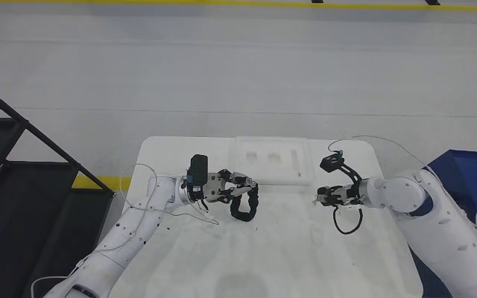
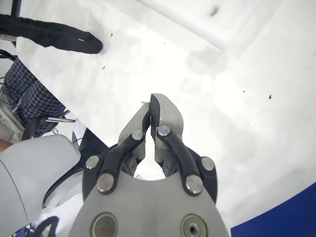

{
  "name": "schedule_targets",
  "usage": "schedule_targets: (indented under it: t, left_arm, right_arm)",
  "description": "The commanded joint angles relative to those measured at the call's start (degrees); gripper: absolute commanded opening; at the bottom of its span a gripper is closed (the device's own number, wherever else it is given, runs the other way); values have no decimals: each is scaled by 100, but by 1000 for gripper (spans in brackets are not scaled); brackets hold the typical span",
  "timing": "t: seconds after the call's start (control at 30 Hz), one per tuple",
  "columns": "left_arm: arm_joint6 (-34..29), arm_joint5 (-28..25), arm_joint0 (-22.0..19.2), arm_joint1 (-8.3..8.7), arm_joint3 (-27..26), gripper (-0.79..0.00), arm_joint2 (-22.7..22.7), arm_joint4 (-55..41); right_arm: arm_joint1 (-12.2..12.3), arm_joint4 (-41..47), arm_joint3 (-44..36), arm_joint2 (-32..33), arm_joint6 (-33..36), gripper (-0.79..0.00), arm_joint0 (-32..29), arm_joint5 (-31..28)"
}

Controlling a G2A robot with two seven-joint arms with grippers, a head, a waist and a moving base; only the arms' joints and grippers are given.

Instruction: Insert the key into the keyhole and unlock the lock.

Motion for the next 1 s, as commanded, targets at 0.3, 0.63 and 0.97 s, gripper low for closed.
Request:
schedule_targets:
  t: [0.3,0.63,0.97]
  left_arm:
    - [0,0,0,0,0,-785,0,0]
    - [0,0,0,0,0,-785,0,0]
    - [0,0,0,0,0,-785,0,0]
  right_arm:
    - [-517,389,2040,-1185,-264,-785,1659,-678]
    - [-604,494,2390,-1327,-314,-785,1852,-824]
    - [-604,494,2390,-1327,-314,-785,1852,-824]
